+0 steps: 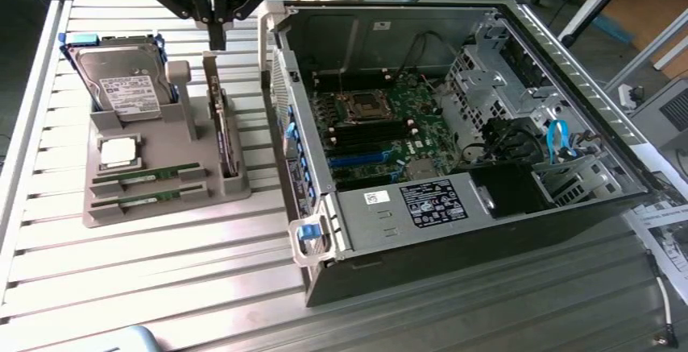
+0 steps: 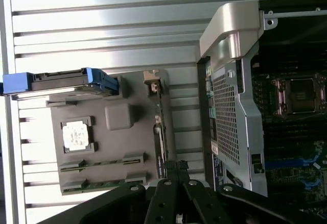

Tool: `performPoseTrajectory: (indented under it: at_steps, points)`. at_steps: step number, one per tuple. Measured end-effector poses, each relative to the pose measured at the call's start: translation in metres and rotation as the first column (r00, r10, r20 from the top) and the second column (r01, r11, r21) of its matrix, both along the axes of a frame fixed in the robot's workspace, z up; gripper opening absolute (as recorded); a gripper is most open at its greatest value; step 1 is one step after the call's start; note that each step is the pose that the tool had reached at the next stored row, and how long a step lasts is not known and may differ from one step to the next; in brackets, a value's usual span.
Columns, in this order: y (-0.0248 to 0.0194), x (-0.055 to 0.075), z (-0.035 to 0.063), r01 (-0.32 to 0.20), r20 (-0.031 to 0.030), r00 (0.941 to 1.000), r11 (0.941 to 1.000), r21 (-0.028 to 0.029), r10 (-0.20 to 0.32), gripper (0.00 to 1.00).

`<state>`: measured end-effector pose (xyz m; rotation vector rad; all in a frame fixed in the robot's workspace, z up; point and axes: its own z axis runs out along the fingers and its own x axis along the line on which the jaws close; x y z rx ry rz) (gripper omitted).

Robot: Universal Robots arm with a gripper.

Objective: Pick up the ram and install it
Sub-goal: 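Reach for the ram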

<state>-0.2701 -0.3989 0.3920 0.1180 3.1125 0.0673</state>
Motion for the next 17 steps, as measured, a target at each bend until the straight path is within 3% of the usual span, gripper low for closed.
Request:
performPoseTrajectory:
  at_steps: [17]
  points:
    - [0.0000,-0.019,-0.0001,0.000,0.0000,1.0000,1.0000,0.0000,0.000,0.11]
